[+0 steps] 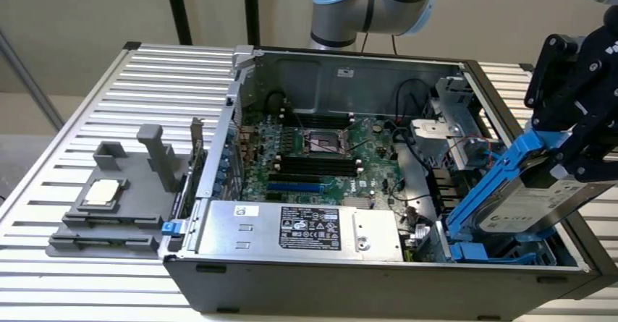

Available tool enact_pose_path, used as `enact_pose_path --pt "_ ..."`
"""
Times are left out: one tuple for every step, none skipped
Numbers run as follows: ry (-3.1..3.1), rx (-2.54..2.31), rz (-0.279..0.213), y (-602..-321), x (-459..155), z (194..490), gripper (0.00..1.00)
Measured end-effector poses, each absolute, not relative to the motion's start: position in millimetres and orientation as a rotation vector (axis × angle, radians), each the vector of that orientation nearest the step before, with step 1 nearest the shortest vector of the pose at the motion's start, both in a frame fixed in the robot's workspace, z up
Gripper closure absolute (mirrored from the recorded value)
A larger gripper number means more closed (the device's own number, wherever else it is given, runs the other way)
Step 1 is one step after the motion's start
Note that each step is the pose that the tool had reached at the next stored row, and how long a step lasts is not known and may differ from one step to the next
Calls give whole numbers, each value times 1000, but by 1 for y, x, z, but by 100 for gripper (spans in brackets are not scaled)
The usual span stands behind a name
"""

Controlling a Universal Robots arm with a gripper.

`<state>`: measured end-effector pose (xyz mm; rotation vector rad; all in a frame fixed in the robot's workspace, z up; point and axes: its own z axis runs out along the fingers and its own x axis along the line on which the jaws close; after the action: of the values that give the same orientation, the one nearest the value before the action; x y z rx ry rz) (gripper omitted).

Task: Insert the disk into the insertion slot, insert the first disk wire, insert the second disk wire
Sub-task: 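Insert the disk into the insertion slot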

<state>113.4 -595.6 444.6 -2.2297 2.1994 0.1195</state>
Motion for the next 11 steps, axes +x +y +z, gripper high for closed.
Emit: enact_pose_path --pt "2198 -2230 120 -596 113 444 67" --pt "2196 -2232 121 -596 113 444 67" --pt "2194 -2233 122 -596 113 443 67" --pt "2192 -2234 123 -596 113 443 67" --pt "2190 -2235 123 -596 113 442 67" --pt "2188 -2236 124 -597 113 442 67" --pt "2187 -2238 125 -597 114 441 67" --pt "2185 -2239 125 -597 113 441 67" --pt "2183 -2240 126 -597 114 440 67" --pt "2181 -2241 127 -597 113 439 67" --pt "2179 -2242 128 -598 113 439 67"
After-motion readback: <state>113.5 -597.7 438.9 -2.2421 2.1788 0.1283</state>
